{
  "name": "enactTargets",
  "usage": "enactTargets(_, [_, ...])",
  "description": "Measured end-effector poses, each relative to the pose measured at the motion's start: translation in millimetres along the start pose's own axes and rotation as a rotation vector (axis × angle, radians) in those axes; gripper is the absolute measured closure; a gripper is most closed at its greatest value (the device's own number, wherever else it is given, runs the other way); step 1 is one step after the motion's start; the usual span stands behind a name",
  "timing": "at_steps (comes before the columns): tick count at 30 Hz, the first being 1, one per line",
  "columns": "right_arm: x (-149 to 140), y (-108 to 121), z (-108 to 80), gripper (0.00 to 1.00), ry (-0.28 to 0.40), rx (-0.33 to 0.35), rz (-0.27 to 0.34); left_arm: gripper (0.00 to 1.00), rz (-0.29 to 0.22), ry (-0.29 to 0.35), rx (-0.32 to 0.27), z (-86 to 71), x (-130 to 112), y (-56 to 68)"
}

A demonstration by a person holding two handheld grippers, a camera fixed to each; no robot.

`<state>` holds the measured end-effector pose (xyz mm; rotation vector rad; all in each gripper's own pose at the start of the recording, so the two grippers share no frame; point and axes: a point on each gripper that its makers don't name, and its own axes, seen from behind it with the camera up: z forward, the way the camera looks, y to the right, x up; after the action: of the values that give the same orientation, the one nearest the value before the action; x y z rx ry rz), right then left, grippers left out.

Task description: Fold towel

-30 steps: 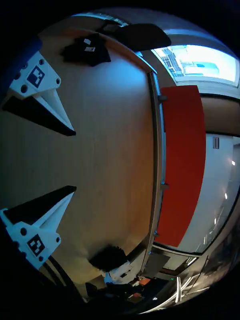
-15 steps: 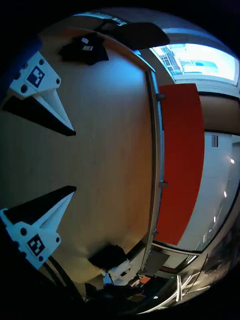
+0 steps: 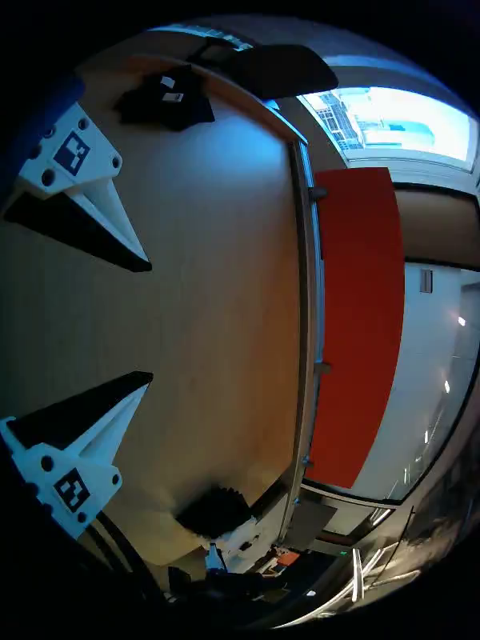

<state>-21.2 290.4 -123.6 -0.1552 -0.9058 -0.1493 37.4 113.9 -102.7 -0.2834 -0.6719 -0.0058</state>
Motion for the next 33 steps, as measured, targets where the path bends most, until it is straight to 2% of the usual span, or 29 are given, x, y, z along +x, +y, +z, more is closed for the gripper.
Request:
enactTargets(6, [15.1,-9.5,-11.7,0.31,0.060,0.005,0.023,0.08,-0.002,0.012,0.000,-1.2,3.0,-2.0])
enactTargets(12, [40.5,-17.5,-27.0,0.31,0.159,-0.003,0.047,0.08,-0.003,0.021,-0.001,-2.3,5.3,-3.7])
enactTargets(24, [110.3,-31.3,-73.3,0.31,0.446,-0.033,0.101,0.08,-0.014,0.052,0.007,-1.8,15.5,-9.6])
enactTargets(33, [132.4,-42.3,-89.1,0.31,0.514,-0.029,0.109,0.08,-0.010,0.082,0.012,-0.6,27.3,-9.7])
